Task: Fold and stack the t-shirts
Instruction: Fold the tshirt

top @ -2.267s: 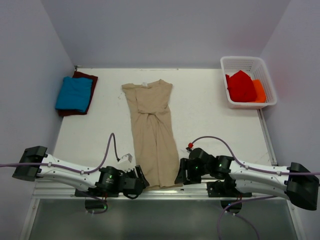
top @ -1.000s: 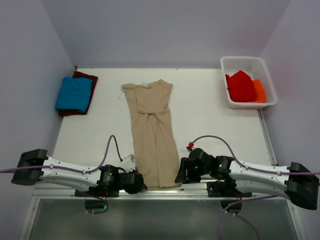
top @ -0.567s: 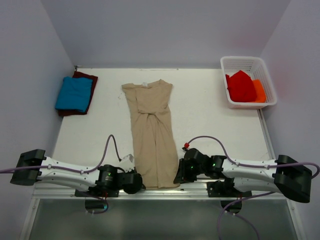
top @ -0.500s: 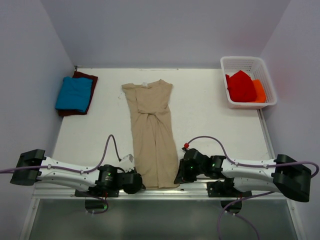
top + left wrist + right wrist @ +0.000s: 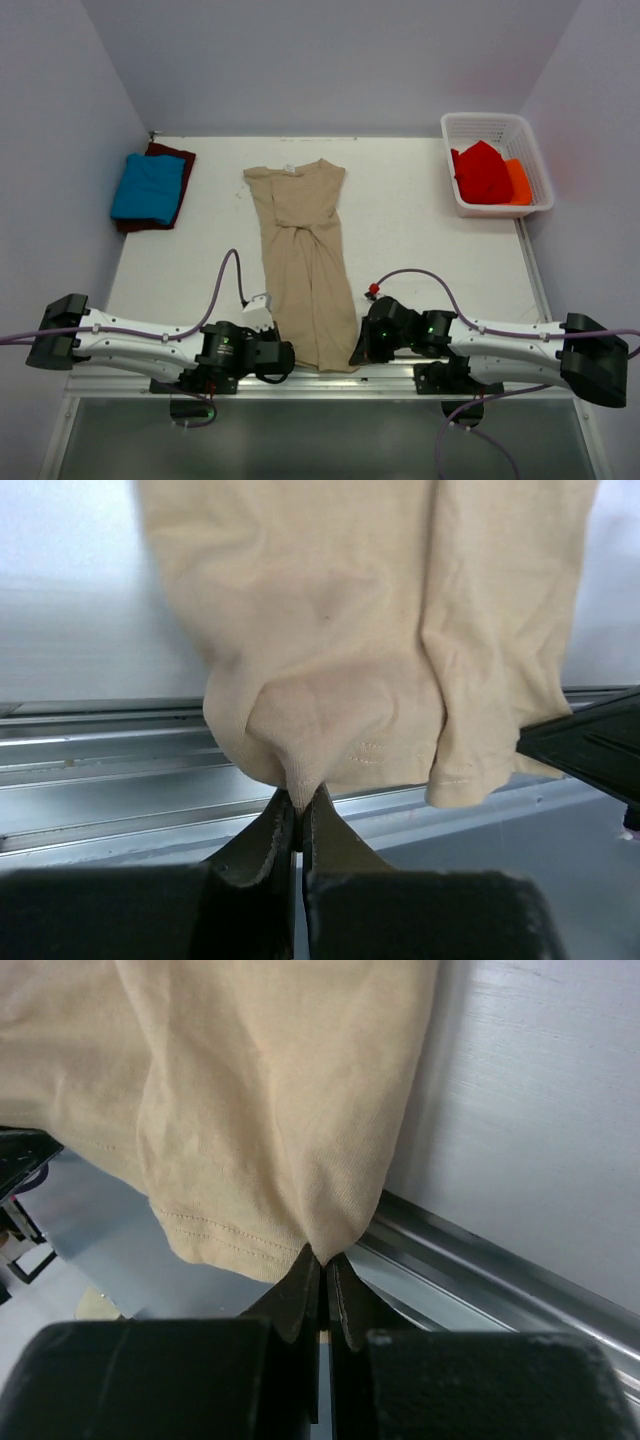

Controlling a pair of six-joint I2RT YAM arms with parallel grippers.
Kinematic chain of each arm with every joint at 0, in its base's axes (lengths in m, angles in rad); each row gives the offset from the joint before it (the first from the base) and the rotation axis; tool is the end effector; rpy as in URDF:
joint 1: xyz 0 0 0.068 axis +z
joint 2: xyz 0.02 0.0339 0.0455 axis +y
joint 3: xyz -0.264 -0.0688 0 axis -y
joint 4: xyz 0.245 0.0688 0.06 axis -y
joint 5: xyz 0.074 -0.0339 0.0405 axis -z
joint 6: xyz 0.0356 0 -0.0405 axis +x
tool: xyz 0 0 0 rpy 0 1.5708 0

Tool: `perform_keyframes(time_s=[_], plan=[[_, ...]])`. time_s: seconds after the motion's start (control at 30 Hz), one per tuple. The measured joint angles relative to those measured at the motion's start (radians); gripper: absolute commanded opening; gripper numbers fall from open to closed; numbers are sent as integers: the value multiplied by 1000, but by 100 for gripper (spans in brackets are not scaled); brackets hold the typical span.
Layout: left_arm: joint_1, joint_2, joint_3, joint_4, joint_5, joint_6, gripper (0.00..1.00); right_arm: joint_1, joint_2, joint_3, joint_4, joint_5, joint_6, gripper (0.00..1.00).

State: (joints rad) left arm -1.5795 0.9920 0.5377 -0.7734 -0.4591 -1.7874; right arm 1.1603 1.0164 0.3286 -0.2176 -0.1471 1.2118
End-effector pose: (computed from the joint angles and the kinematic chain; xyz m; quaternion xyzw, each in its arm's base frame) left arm 0.0144 -0.1578 0.1812 -0.1382 0.9503 -0.1904 0.2041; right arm 0.0654 0.1633 0.1429 0.0003 0.9429 0.3280 0.0579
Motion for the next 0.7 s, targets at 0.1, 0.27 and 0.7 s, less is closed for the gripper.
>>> perform_keyframes(time_s=[0.1, 0.27, 0.7], plan=[[0, 3, 35, -24, -37, 29, 0, 0, -3, 31, -33, 13, -16, 0], [0, -13, 50, -91, -96, 44, 0, 0, 11, 132, -111, 56, -74, 0], [15, -140, 68, -195, -331, 167, 0, -93, 204, 441, -235, 206, -307, 0]])
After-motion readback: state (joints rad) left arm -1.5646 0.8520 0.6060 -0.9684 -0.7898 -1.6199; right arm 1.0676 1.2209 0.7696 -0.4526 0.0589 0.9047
